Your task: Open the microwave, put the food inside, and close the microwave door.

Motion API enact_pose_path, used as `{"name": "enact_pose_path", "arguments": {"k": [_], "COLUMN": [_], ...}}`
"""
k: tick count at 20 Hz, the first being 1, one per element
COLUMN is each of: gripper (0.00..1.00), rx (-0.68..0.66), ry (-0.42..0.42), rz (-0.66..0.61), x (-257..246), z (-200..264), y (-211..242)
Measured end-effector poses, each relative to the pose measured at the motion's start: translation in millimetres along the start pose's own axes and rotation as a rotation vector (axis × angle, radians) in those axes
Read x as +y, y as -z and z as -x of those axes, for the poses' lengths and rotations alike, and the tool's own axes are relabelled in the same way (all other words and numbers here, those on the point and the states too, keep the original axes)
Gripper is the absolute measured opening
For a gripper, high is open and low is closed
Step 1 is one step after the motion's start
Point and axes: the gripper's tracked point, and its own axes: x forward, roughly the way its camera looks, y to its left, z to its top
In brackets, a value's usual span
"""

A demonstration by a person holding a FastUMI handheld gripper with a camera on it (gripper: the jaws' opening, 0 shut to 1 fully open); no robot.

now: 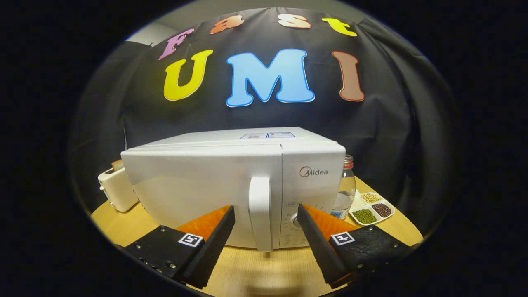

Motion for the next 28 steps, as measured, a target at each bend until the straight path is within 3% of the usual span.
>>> {"name": "enact_pose_path", "arguments": {"k": [2, 4, 6, 7, 9, 12, 13, 14, 15, 19, 25, 26, 28], "gripper": [0.97, 0.76, 0.71, 0.59, 0.56, 0.42, 0.23, 0.23, 0.15, 0.15, 0.15, 0.09, 0.08], "rx": [0.014, 0.021, 0.026, 0.027, 0.025, 0.048, 0.047, 0.056, 0.063, 0.086, 0.088, 0.090, 0.100], "ry": [-0.005, -0.008, 0.010, 0.013, 0.020, 0.001, 0.016, 0.020, 0.018, -0.004, 0.031, 0.042, 0.062], "rz": [0.007, 0.021, 0.035, 0.039, 0.045, 0.022, 0.035, 0.034, 0.030, 0.014, 0.013, 0.019, 0.010], "x": [2, 3, 1, 0, -1, 5, 3, 4, 4, 6, 6, 4, 6], "z": [-5, -10, -12, -11, -13, -10, -10, -11, -12, -7, 2, 1, 13], "y": [5, 6, 9, 10, 6, 11, 11, 10, 9, 10, 7, 10, 15]}}
